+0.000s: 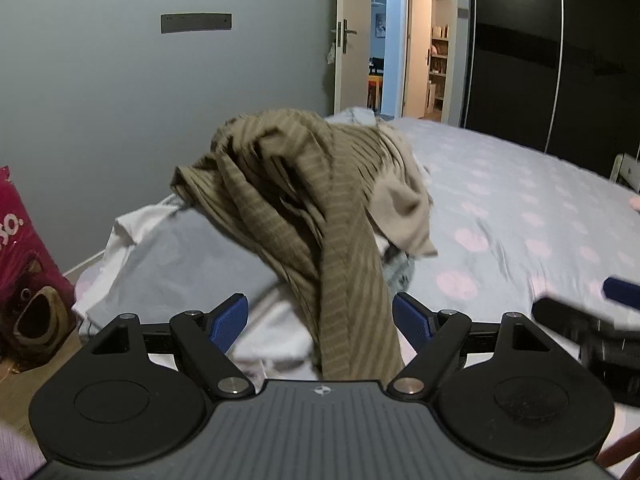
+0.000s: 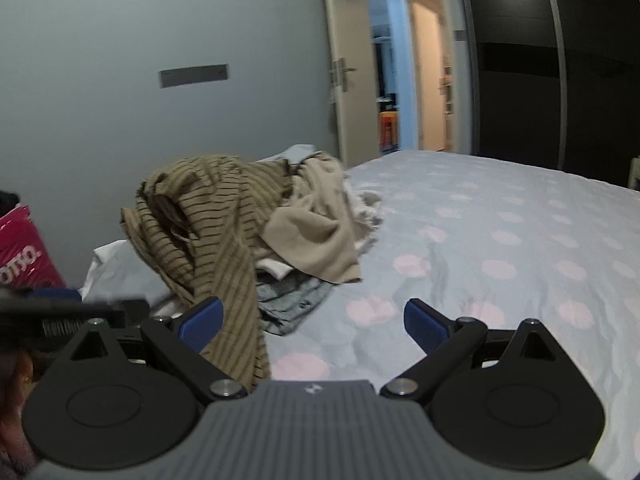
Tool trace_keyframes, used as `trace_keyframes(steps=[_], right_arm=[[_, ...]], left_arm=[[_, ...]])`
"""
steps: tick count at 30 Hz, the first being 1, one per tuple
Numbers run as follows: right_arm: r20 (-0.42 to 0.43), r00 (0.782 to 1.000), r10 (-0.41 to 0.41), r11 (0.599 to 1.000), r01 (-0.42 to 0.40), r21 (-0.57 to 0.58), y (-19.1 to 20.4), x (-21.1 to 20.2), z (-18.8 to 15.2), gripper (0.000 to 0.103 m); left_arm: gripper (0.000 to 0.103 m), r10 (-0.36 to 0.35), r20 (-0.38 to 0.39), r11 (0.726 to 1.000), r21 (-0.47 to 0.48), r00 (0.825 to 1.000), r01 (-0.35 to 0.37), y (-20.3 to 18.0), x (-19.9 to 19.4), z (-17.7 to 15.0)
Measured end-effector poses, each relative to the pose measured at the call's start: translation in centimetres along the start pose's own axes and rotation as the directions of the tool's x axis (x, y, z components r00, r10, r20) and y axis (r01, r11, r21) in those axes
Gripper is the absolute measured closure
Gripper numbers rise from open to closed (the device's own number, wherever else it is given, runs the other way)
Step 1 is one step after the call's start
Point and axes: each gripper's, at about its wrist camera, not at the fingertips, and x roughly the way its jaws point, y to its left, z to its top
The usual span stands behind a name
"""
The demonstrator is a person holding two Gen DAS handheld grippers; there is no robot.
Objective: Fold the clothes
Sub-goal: 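Grasp the brown striped shirt with the left gripper while the right gripper grasps it too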
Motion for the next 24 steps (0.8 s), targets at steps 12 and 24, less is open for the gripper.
trace_keyframes(steps=[12,24], right_arm=[[-0.077,0.989,0.124,0.985,-0.132,-0.107,4.6,10.9,3.9,0.005],[-0.124,0.983,0.138,0.984,-0.151,-0.097,8.5,20.6,5.8,0.024]], left_arm=[[0.024,-0.020,-0.070,1.000,-0.025,0.997,0.018,7.0,9.4,8.1],[0.063,-0.060,-0.125,0.998,-0.037,0.990,0.056,9.2,15.5,8.8]])
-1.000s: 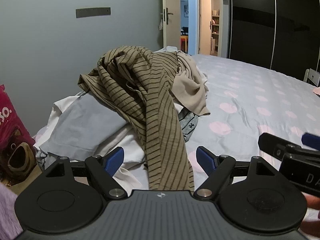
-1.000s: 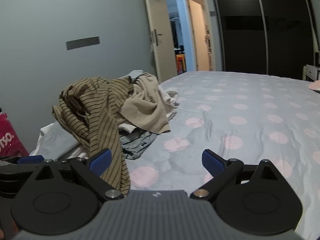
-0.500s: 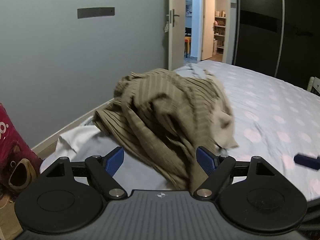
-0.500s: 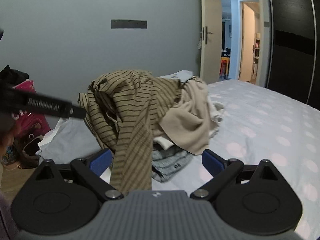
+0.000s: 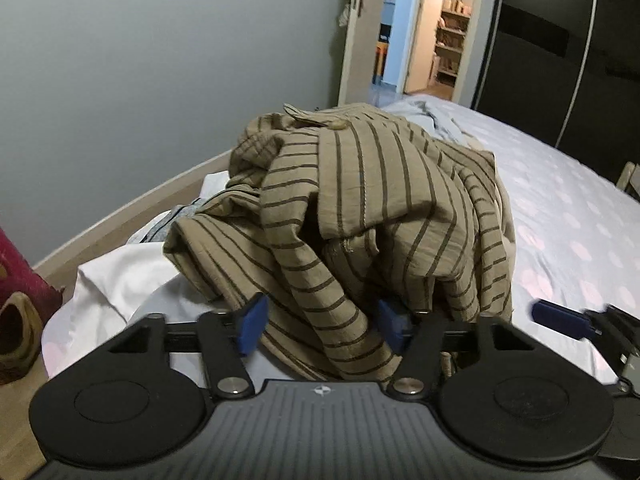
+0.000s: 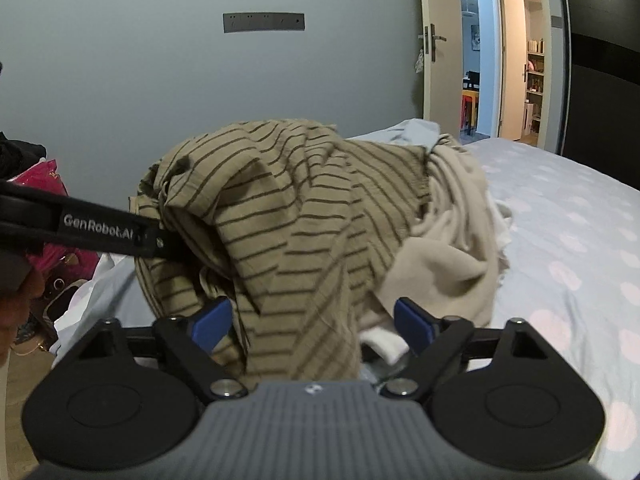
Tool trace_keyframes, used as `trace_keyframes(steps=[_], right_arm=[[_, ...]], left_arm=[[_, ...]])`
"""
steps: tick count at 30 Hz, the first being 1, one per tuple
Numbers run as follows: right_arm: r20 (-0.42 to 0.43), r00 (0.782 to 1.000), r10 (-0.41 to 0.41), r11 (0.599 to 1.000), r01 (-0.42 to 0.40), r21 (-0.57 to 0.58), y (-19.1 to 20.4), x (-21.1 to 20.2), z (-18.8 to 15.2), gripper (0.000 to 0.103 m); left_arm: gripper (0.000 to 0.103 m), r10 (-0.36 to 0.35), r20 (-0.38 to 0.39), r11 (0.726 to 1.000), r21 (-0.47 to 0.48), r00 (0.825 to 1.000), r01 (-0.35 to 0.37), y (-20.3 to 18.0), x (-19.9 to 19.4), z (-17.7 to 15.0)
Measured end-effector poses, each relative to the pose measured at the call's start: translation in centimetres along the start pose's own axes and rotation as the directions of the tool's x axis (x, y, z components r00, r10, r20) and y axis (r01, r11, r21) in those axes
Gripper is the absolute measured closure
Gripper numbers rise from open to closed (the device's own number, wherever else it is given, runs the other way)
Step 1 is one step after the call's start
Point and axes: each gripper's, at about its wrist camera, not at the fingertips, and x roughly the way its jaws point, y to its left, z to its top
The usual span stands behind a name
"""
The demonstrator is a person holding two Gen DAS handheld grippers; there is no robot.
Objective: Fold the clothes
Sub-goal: 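Grasp the brown striped shirt with the left gripper while the right gripper grasps it too, then lift the striped shirt with both grippers and spread it onto the bed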
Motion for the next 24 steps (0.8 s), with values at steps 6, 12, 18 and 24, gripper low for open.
trace_keyframes(steps=[6,12,18,24], right_arm=[[-0.066,0.998,-0.018,1.000,0.019,0.011,0.0,1.0,0.7,0.096],[0.018,0.987,-0.157,0.988,0.157,-0.009,-2.3,-5.0,1.9,0.099],[0.100,0.948,-0.302,0.953,0.302,0.018,-7.0,-14.1,3.1,0.099],[0.174,0.860,-0.480,0.876,0.478,0.055,-12.3,-25.7,2.7,0.099]], left_arm=[[0.098,-0.027,0.009,1.000,0.001,1.000,0.027,0.0,-0.7,0.2],[0.101,-0.105,0.119,0.991,0.094,0.987,0.094,-3.7,-4.8,0.6],[0.102,-0.288,0.201,0.953,0.154,0.936,0.260,-9.4,-10.6,0.7],[0.102,-0.516,0.198,0.836,0.328,0.833,0.440,-18.3,-16.1,-1.5]])
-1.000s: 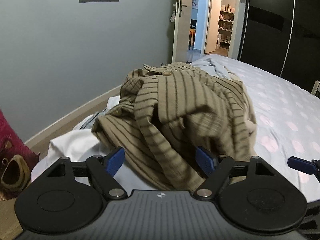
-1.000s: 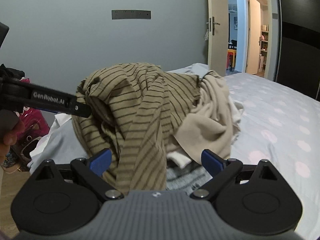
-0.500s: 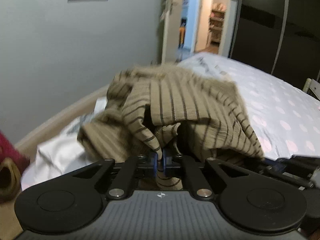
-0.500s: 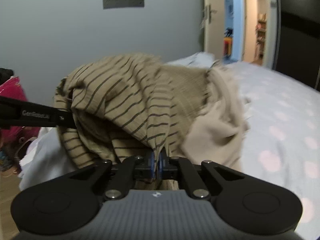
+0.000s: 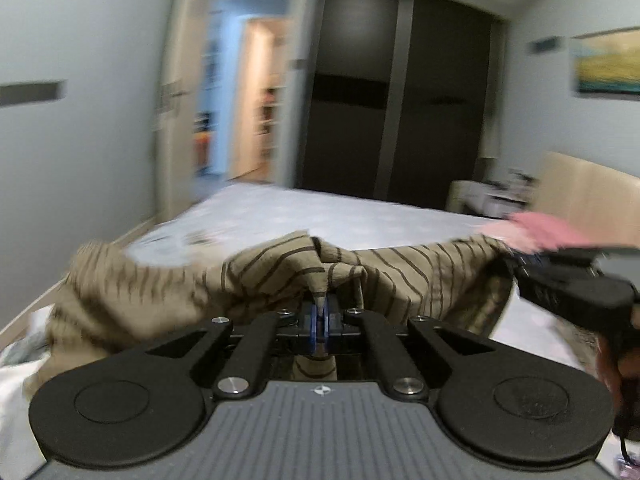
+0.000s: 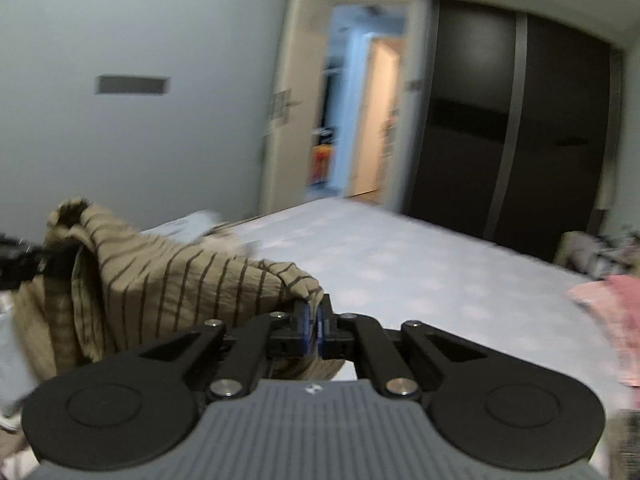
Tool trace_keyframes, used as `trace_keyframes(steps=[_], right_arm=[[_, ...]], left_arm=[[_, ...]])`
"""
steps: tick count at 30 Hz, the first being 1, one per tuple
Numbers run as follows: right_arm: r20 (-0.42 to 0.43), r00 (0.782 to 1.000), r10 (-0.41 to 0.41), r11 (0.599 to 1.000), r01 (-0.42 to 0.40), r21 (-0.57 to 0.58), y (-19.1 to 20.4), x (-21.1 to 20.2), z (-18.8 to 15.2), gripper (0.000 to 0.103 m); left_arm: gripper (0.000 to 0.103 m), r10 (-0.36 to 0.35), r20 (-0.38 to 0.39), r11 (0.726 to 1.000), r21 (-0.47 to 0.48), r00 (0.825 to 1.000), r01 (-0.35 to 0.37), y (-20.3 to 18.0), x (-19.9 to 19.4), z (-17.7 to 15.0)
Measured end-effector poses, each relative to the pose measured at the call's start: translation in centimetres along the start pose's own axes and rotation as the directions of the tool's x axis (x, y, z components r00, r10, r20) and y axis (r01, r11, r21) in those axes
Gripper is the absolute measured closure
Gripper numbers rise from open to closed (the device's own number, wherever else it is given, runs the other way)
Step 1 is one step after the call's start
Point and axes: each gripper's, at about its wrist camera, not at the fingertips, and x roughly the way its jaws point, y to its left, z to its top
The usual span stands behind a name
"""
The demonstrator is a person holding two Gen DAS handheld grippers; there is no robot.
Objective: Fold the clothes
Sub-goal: 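Lift the striped shirt with both grippers and spread it onto the bed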
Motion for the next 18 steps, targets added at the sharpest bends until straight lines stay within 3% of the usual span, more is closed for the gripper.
trace_keyframes(steps=[4,8,12,14,18], right_arm=[[0.028,0.991,-0.129,0.991,0.128,0.024,-6.9,-5.7,-0.1,0.099],[0.033,0.963,-0.269,0.963,0.268,0.020,-12.8,-10.7,-1.6,0.099],[-0.044,0.923,-0.381,0.922,0.383,0.049,-17.6,-13.4,-4.7,0.099],[-0.119,0.913,-0.391,0.914,0.400,0.072,-19.3,-14.0,-7.6,0.099],[-0.274,0.899,-0.343,0.925,0.374,0.070,-20.2,-14.1,-14.4,0.098]], left_arm=[[0.102,-0.155,0.005,0.987,0.046,0.988,0.154,-5.8,-0.4,0.4],[0.102,-0.259,-0.044,0.962,0.080,0.965,0.262,-9.1,0.5,0.6],[0.102,-0.241,-0.163,0.953,0.148,0.957,0.266,-10.0,2.6,-0.9],[0.102,-0.211,-0.247,0.951,0.170,0.946,0.257,-9.8,4.0,-2.6],[0.102,-0.162,-0.410,0.946,0.196,0.898,0.260,-9.0,6.2,-7.1]])
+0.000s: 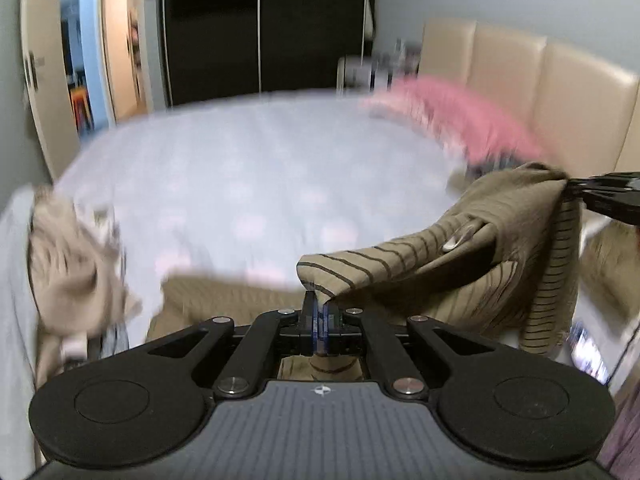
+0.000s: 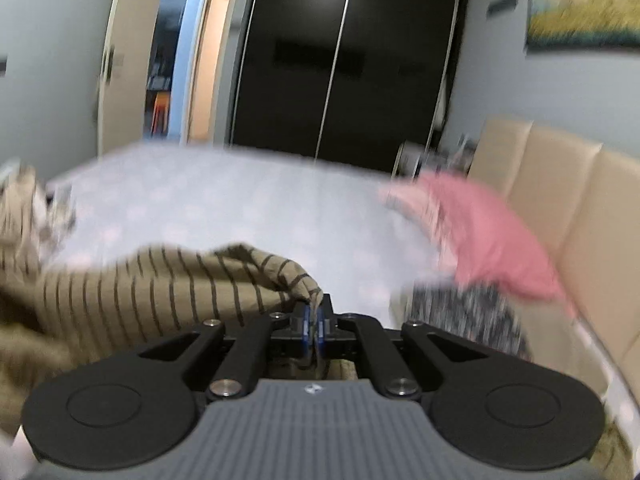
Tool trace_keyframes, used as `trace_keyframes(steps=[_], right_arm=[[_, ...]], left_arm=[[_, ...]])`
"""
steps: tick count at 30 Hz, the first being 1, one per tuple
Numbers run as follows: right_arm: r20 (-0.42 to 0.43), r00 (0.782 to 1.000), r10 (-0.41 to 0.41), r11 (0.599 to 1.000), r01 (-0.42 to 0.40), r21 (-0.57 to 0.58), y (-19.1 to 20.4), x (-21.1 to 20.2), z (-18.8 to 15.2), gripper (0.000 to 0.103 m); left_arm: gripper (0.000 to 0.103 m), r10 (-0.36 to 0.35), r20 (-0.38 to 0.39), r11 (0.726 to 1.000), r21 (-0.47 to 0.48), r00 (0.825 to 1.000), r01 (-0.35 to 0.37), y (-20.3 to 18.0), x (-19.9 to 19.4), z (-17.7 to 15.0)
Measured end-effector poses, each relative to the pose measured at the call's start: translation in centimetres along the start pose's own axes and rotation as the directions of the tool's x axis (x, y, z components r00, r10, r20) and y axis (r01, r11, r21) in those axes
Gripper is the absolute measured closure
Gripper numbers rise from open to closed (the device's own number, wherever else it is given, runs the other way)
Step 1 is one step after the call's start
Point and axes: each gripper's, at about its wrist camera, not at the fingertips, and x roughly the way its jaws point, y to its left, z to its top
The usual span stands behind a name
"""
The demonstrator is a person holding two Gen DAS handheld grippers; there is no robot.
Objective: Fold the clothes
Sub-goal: 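Lift the striped shirt with both grippers and spread it onto the bed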
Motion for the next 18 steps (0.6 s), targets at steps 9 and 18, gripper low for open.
trace_keyframes(steps=[9,18], right_arm=[[-0.356,0.924,0.143,0.957,-0.221,-0.187,3.0,2.0,-11.0,0.097],[-0.511,0.817,0.265,0.898,-0.402,-0.177,2.6,3.2,-16.0,0.096]], left_arm=[[0.102,0.030,-0.328,0.990,0.137,0.944,0.016,-1.5,6.2,-7.4],[0.099,0.021,-0.414,0.982,0.180,0.910,0.059,-1.9,6.6,-10.3]])
